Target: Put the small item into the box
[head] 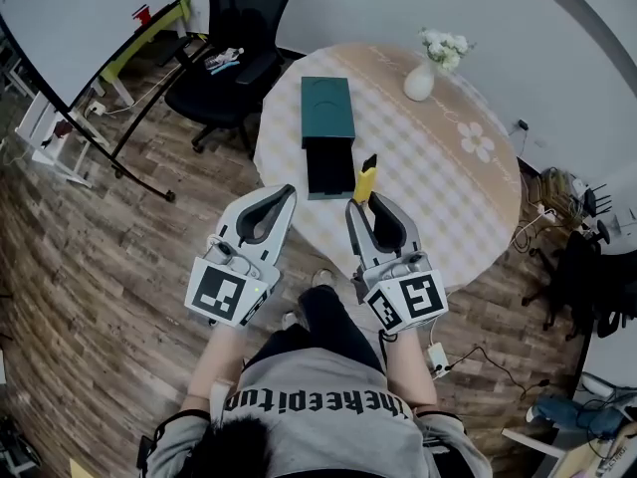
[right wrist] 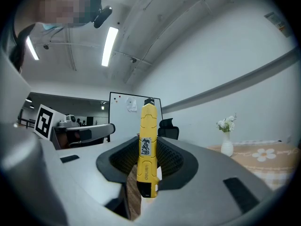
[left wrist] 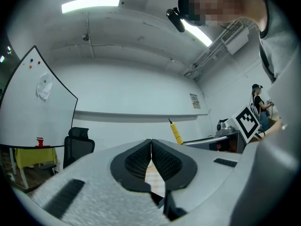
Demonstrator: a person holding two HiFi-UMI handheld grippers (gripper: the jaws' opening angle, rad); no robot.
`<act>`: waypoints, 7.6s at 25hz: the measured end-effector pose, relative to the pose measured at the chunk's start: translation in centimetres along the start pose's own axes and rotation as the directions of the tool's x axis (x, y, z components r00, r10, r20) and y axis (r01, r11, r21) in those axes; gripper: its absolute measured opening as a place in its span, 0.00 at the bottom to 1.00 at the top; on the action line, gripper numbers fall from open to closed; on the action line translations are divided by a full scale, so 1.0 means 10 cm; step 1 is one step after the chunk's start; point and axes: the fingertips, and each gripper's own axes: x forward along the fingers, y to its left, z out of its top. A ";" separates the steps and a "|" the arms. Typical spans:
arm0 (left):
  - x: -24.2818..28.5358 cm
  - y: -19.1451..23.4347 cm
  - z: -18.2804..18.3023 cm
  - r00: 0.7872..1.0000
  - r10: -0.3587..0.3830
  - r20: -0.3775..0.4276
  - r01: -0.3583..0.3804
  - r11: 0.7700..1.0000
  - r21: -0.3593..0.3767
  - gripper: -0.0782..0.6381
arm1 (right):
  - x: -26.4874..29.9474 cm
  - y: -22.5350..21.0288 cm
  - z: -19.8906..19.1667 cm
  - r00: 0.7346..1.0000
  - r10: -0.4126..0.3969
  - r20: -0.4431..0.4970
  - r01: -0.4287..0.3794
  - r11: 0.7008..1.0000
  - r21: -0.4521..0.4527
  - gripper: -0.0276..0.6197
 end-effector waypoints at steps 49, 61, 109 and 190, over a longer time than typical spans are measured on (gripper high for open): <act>1.04 1.35 -1.01 0.963 0.206 -0.172 -0.223 0.971 -0.087 0.13 | 1.72 -1.19 -1.82 0.876 0.090 -0.473 -0.050 0.994 0.096 0.23; 0.96 1.43 -1.13 0.951 0.226 -0.209 -0.252 0.962 -0.107 0.13 | 1.69 -1.27 -2.43 0.765 0.086 -0.638 -0.019 0.994 0.112 0.23; 0.54 1.54 -1.20 0.913 0.334 -0.234 -0.366 0.924 -0.107 0.13 | 1.59 -1.24 -3.19 0.307 -0.093 -0.947 -0.152 0.978 -0.145 0.23; -0.23 -0.19 -0.11 0.998 0.018 -0.059 -0.018 1.000 0.008 0.13 | -0.11 -0.16 -0.28 0.987 -0.064 -0.150 0.069 0.997 0.030 0.05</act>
